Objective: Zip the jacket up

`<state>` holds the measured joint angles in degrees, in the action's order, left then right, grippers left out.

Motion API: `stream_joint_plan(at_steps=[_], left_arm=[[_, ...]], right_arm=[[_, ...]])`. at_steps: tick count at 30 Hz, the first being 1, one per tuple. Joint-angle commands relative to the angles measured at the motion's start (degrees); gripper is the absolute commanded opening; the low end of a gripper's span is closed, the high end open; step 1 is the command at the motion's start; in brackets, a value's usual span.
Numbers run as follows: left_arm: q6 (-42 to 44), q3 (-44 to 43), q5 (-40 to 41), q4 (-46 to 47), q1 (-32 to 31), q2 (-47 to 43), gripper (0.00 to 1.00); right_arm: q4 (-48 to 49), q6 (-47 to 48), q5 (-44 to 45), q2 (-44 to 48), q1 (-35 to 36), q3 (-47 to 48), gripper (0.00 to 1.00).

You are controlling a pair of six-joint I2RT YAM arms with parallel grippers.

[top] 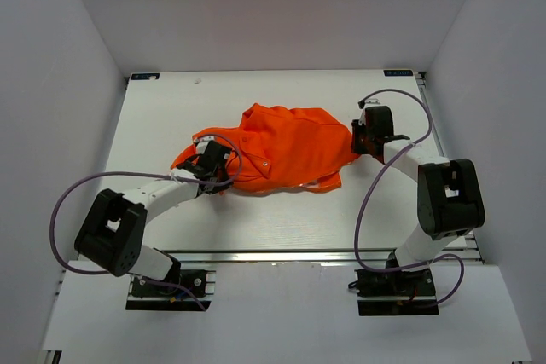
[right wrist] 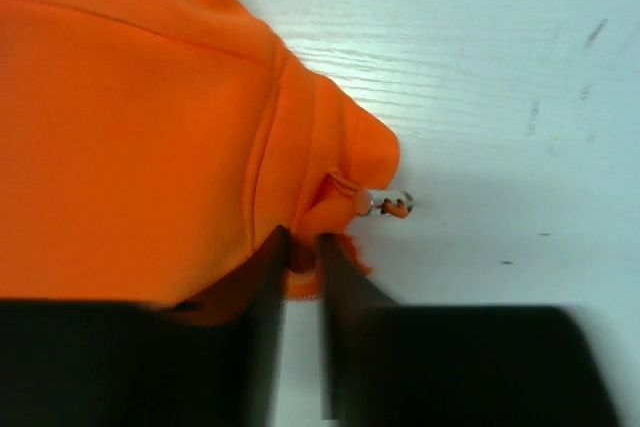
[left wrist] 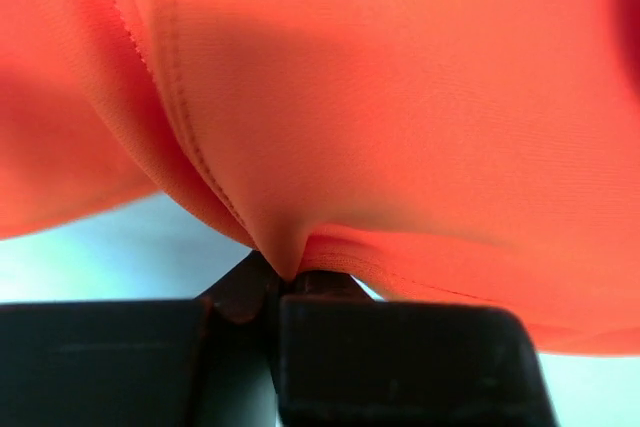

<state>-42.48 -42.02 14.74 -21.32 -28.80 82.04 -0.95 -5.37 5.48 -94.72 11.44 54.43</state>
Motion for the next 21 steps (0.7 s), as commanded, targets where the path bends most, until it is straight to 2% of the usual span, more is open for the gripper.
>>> stream_joint_plan(at_steps=[1, 2, 5, 8, 10, 15, 18, 21], left_arm=[[1.87, -5.52, 10.55, -0.38, 1.11, -4.33, 0.00], [2.40, -6.66, 12.05, -0.13, 1.20, -7.91, 0.00], [5.03, -8.25, 16.80, 1.36, 1.11, -14.69, 0.00], [7.58, -10.70, 18.56, 2.33, 1.11, -24.52, 0.00], [7.50, -11.94, 19.09, 2.34, 1.11, -27.80, 0.00], [11.89, -15.54, 9.44, 9.54, 1.11, -34.66, 0.00], [14.00, -21.16, 4.87, 10.42, 1.11, -36.42, 0.00], [16.63, -27.40, 0.84, 12.00, 1.11, -38.27, 0.00]], right_arm=[[5.26, 0.00, -6.08, 0.06, -0.28, 2.51, 0.10], [4.82, 0.09, -7.13, 0.06, -0.45, 3.74, 0.00], [4.82, -0.96, -7.23, 1.46, -0.72, 4.71, 0.00], [7.88, -2.01, -6.18, 7.51, -0.63, 3.75, 0.00], [9.12, -2.28, -3.65, 14.01, -0.63, 3.23, 0.00], [12.55, -1.41, -1.70, 28.76, -0.63, 4.01, 0.00], [11.94, 0.00, 1.37, 33.70, -0.63, 9.36, 0.00], [9.66, 2.72, 5.32, 35.74, -0.63, 18.58, 0.00]])
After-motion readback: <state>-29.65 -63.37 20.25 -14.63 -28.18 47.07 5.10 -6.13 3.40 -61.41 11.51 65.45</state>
